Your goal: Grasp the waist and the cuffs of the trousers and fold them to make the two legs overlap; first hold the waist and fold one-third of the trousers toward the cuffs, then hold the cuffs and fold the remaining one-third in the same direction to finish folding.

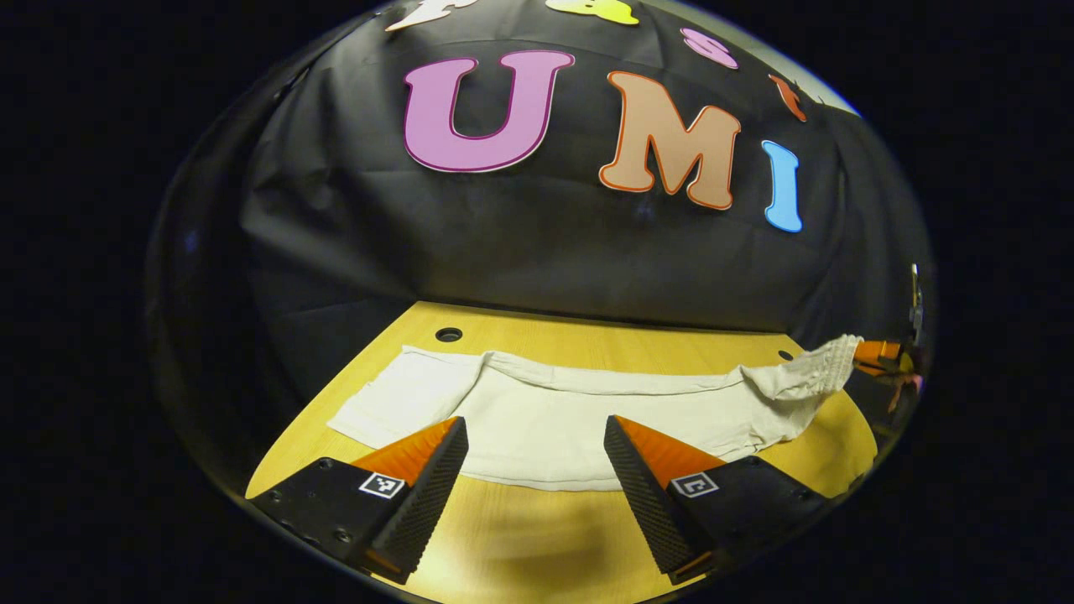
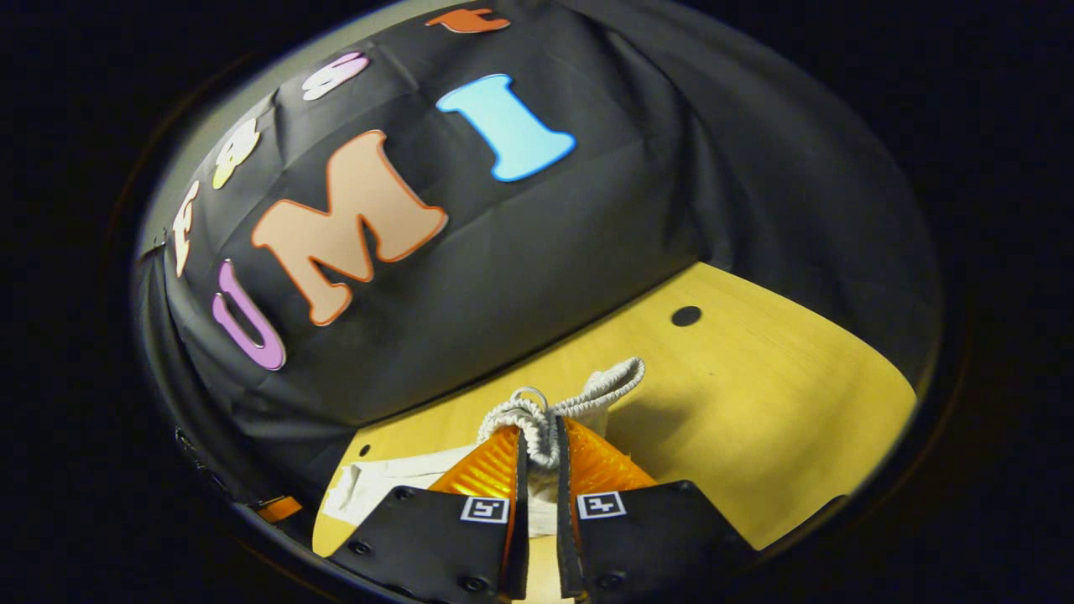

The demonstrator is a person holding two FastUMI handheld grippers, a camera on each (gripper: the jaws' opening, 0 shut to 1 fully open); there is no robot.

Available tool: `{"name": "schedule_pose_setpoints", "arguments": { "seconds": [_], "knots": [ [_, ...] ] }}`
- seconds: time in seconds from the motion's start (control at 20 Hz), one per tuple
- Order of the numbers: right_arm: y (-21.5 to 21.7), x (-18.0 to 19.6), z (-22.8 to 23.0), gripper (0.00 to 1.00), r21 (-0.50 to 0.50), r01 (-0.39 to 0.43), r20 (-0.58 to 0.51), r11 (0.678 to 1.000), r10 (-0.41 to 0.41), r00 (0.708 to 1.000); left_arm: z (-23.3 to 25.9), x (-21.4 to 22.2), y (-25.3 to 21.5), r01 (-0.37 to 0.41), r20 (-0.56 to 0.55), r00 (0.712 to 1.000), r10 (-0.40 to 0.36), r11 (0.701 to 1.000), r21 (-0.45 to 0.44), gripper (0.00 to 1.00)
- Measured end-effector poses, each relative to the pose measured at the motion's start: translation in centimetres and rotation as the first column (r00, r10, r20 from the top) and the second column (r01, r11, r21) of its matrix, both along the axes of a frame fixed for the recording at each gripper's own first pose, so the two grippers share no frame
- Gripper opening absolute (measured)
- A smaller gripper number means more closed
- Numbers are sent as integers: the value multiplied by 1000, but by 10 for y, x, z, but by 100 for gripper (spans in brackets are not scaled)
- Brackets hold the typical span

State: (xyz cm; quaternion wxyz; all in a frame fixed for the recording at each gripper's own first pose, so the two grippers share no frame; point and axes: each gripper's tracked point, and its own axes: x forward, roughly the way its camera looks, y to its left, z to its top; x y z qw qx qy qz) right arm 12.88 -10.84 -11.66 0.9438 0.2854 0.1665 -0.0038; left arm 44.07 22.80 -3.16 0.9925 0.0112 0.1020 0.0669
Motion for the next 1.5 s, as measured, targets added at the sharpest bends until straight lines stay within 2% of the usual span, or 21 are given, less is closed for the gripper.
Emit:
{"name": "schedule_pose_setpoints", "arguments": {
  "seconds": [0.15, 0.3, 0.5, 0.65, 0.7, 0.75, 0.85, 1.0, 1.1, 1.2, 1.45, 1.5],
  "knots": [
    [81, 15, 25, 16, -19, -91, 50, 996, 92, 995, -1, 3, 25, 22, -2, 1000, -22, 1000, -3, 99],
    [161, 25, 28, 16, -24, -197, 81, 980, 199, 977, -3, 3, 59, 6, -3, 1000, -6, 1000, -15, 99],
    [251, 34, -20, 16, -42, -304, 19, 952, 305, 952, -11, 1, 111, -43, -7, 999, 42, 999, -30, 99],
    [289, 37, -65, 16, -83, -348, -63, 934, 343, 937, -20, 2, 142, -77, -16, 997, 76, 996, -41, 98],
    [297, 34, -80, 19, -97, -359, -87, 928, 351, 932, -22, 2, 153, -89, -16, 996, 89, 995, -40, 99],
    [303, 33, -89, 19, -95, -376, -102, 922, 367, 925, -26, 4, 163, -101, -16, 995, 101, 994, -40, 99],
    [308, 30, -95, 31, -86, -386, -118, 918, 375, 919, -33, 8, 178, -120, -33, 992, 119, 992, -43, 99],
    [301, 25, -87, 96, -163, -374, -98, 913, 362, 927, -49, 19, 201, -149, -60, 987, 147, 988, -34, 99],
    [290, 18, -84, 96, -227, -364, -99, 903, 350, 931, -61, 25, 214, -160, -84, 984, 157, 987, -22, 99],
    [278, 11, -80, 97, -247, -355, -107, 902, 338, 935, -70, 35, 222, -157, -100, 983, 155, 988, -13, 99],
    [233, -5, -68, 97, -281, -277, -110, 919, 255, 961, -87, 51, 237, -146, -159, 976, 151, 988, 43, 99],
    [224, -8, -67, 92, -285, -263, -116, 922, 240, 964, -90, 55, 237, -136, -173, 975, 142, 990, 45, 99]
  ]
}}
